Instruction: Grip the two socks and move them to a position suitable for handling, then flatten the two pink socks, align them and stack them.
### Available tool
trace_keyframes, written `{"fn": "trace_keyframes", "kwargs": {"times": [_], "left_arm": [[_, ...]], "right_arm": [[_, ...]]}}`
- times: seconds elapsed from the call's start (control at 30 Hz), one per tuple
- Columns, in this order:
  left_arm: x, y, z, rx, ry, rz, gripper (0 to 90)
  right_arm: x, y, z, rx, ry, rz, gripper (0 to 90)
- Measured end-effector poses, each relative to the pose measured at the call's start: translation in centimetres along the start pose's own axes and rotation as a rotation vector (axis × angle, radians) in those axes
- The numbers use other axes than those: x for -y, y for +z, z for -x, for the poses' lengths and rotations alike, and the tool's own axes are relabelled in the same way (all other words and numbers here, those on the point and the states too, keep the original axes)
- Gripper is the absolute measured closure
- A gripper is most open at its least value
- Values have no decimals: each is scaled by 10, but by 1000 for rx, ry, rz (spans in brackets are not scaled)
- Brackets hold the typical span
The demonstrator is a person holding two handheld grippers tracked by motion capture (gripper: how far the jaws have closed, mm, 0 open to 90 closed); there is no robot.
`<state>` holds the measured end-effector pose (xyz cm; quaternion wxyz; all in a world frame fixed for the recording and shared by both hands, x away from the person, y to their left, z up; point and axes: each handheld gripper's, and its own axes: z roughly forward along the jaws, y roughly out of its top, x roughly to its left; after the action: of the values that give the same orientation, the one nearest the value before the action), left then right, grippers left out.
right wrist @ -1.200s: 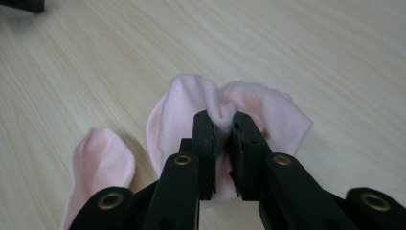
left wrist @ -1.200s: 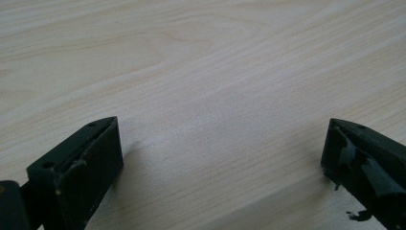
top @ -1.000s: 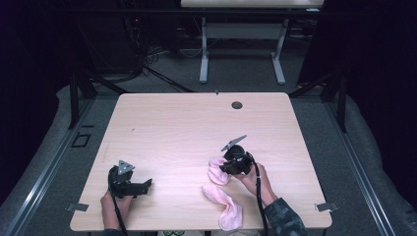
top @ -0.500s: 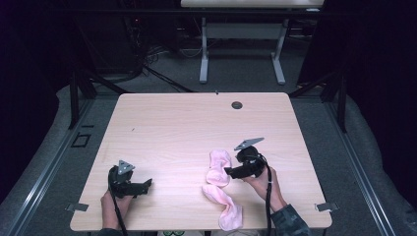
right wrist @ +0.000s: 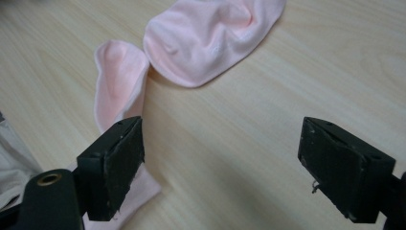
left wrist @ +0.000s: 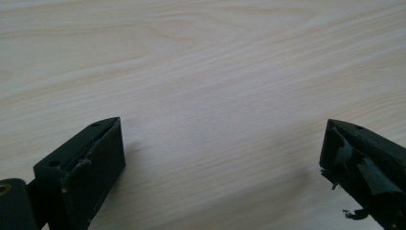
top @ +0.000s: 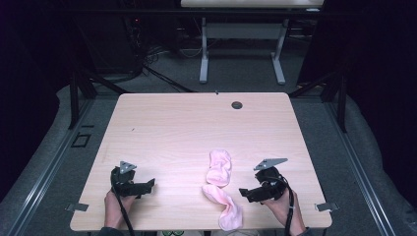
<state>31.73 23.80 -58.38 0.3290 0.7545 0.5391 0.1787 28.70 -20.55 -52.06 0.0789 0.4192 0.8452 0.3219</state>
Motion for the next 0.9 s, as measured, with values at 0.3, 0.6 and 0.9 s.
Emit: {"fn": "trace_keyframes", "kwargs": {"times": [0.3, 0.6, 0.9], "left_arm": [[-23, -4, 49, 100, 34, -24, 39], [-41, 7, 98, 172, 120, -66, 83], [-54, 16, 135, 243, 197, -86, 142]], "right_arm": [[29, 0, -19, -19, 40, -28, 206], [41, 1, -35, -30, 41, -44, 231], [45, 10, -47, -16, 35, -82, 284]]}}
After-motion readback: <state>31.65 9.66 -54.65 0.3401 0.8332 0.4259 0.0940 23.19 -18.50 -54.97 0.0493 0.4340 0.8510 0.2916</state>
